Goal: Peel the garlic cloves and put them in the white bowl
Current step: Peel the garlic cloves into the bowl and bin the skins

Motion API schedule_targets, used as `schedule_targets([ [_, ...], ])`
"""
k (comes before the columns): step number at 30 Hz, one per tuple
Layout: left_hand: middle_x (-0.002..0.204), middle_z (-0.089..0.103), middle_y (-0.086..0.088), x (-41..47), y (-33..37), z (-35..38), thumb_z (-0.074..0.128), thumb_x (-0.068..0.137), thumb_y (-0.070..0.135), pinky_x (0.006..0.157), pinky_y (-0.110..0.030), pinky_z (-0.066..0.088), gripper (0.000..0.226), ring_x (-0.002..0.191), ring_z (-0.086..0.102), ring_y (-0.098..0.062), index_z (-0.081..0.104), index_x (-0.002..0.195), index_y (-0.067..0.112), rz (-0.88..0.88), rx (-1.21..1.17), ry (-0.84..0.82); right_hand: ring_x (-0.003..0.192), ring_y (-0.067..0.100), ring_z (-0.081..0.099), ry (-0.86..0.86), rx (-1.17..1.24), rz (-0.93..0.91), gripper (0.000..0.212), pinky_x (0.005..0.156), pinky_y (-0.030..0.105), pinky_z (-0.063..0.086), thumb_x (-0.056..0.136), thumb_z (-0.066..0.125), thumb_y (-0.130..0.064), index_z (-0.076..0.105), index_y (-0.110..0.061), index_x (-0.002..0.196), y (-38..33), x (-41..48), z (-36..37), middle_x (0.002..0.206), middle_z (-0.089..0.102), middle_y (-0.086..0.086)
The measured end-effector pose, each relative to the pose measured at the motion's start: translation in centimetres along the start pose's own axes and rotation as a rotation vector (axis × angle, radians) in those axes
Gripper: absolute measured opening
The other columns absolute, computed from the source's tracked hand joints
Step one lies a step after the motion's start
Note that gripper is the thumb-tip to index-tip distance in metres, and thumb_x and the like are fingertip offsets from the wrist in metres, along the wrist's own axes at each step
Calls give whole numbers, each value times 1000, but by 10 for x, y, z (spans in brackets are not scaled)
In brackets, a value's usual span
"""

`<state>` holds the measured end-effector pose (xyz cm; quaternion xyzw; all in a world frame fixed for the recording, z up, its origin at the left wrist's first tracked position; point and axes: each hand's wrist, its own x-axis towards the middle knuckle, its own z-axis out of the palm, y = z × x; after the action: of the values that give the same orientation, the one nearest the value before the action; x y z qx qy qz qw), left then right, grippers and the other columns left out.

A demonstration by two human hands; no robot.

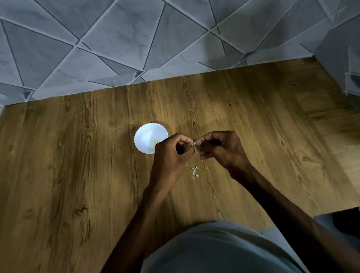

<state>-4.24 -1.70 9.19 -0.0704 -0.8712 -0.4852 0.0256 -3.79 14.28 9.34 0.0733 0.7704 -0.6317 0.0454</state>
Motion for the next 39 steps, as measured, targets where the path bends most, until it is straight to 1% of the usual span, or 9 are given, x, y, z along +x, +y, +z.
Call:
schedule_targets([
  [2, 75, 69, 7, 1, 1, -4, 67, 82, 7, 65, -22, 53, 9, 71, 64, -6, 71, 85, 14, 6, -5, -12, 65, 21, 72, 21, -107, -58, 6, 64, 39, 62, 87, 73, -12, 76, -7, 88, 0, 0, 1, 73, 74, 5],
  [6, 74, 70, 6, 4, 4, -8, 68, 81, 8, 65, -24, 53, 8, 68, 64, -6, 72, 83, 14, 20, 15, -50, 60, 3, 67, 26, -338, -237, 2, 63, 26, 58, 87, 74, -14, 76, -13, 86, -3, -1, 2, 69, 70, -10],
  [9, 73, 71, 6, 6, 5, -11, 69, 82, 10, 64, -24, 53, 6, 67, 66, -6, 73, 83, 14, -4, 16, -84, 61, -2, 64, 23, -395, -299, 3, 62, 21, 55, 87, 73, -12, 76, -13, 86, -5, -2, 1, 68, 67, -14],
  [13, 74, 72, 8, 8, 6, -14, 71, 84, 13, 62, -18, 51, 4, 67, 66, -2, 75, 85, 15, -27, 0, -122, 60, -2, 62, 29, -410, -328, 4, 58, 17, 50, 87, 73, -11, 75, -12, 84, -5, -2, 0, 65, 63, -18],
  [17, 69, 71, 8, 10, 6, -14, 71, 84, 14, 57, -15, 48, 5, 58, 62, 2, 75, 86, 13, -76, -54, -147, 58, 0, 62, 57, -394, -334, 9, 55, 18, 49, 87, 73, -8, 72, -13, 79, -6, -4, 0, 63, 61, -19],
  [22, 68, 71, 4, 10, 6, -14, 70, 83, 11, 61, -26, 54, 7, 62, 65, -5, 75, 86, 13, -164, -136, -190, 58, 2, 62, 69, -426, -345, 11, 54, 24, 51, 86, 71, -6, 72, -13, 77, -6, -4, 1, 62, 61, -18],
  [28, 67, 70, -1, 8, 6, -11, 69, 80, 13, 60, -29, 52, 6, 59, 62, -6, 75, 83, 12, -224, -188, -156, 60, 3, 65, 61, -433, -336, 11, 53, 26, 53, 82, 73, -3, 73, -12, 77, -5, -3, 3, 66, 68, -11],
  [32, 68, 70, -2, 7, 7, -11, 68, 84, 9, 57, -20, 51, 7, 58, 62, -5, 74, 87, 9, -213, -216, -151, 58, 1, 65, 77, -376, -318, 10, 55, 16, 49, 82, 75, -5, 74, -12, 76, -5, 0, 1, 62, 65, -17],
  [39, 63, 67, 3, 5, 8, -7, 67, 82, 7, 54, -20, 48, 6, 55, 58, -4, 73, 83, 9, -212, -233, -98, 55, 17, 69, 83, -211, -142, 7, 58, 40, 61, 84, 74, -4, 74, -7, 77, -7, -1, 5, 65, 72, 1],
])
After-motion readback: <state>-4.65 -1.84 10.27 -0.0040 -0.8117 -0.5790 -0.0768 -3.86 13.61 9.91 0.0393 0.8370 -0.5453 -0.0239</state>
